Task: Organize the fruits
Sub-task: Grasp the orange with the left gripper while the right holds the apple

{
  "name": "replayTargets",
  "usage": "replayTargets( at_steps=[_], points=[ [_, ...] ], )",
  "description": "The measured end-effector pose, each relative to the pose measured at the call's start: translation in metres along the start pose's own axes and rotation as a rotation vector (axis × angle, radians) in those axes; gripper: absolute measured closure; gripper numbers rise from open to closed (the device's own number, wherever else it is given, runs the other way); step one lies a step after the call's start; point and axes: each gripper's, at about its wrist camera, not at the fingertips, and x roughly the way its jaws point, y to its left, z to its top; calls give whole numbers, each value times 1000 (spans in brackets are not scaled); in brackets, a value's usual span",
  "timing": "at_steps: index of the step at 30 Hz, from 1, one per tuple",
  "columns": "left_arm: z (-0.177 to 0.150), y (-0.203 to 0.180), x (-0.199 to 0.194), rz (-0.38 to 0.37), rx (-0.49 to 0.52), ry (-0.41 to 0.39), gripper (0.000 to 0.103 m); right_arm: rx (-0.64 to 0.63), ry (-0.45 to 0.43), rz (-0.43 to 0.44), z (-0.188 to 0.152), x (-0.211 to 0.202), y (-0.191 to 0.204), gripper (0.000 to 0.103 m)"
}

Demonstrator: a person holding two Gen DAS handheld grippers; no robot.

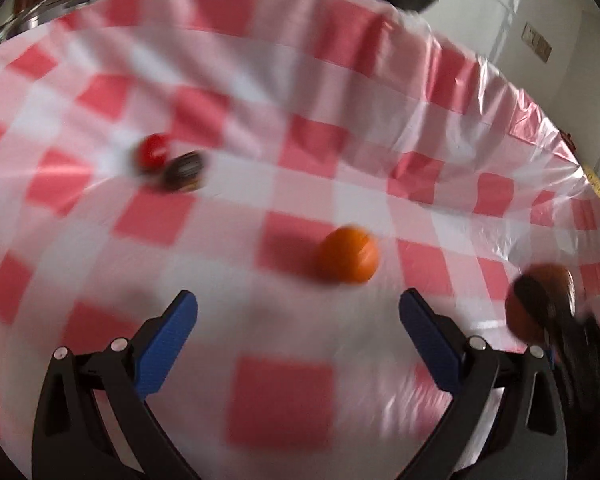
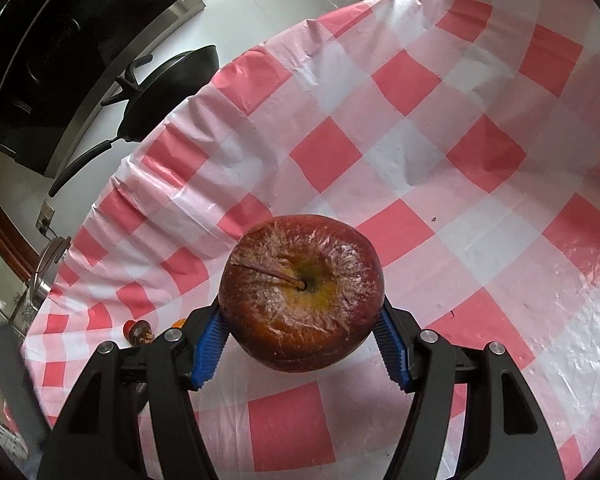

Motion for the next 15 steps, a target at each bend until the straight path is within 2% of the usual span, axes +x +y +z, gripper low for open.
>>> replayTargets(
  at_steps=[3,4,5,6,8,9,10,15],
  points=[
    [12,-17,18,27,39,12,2,-7,7,2,0,1,1,39],
    [14,-20,25,46,56,21,5,-9,10,3,0,2,1,39],
    [15,-23,34,73,84,45,13,-11,12,6,0,2,1,39],
    [15,-24,40,73,101,69,33,-10,12,9,0,2,1,38],
    [11,-26,39,81,150,59,48,-10,14,12,0,2,1,38],
    [8,-25,36,68,166,55,61,-10,16,12,0,3,1,38],
    [7,-22,32,56,169,51,64,-11,17,11,0,3,1,38],
    [-5,1,-1,63,119,-32,65,-10,18,13,0,4,1,38]
  ],
)
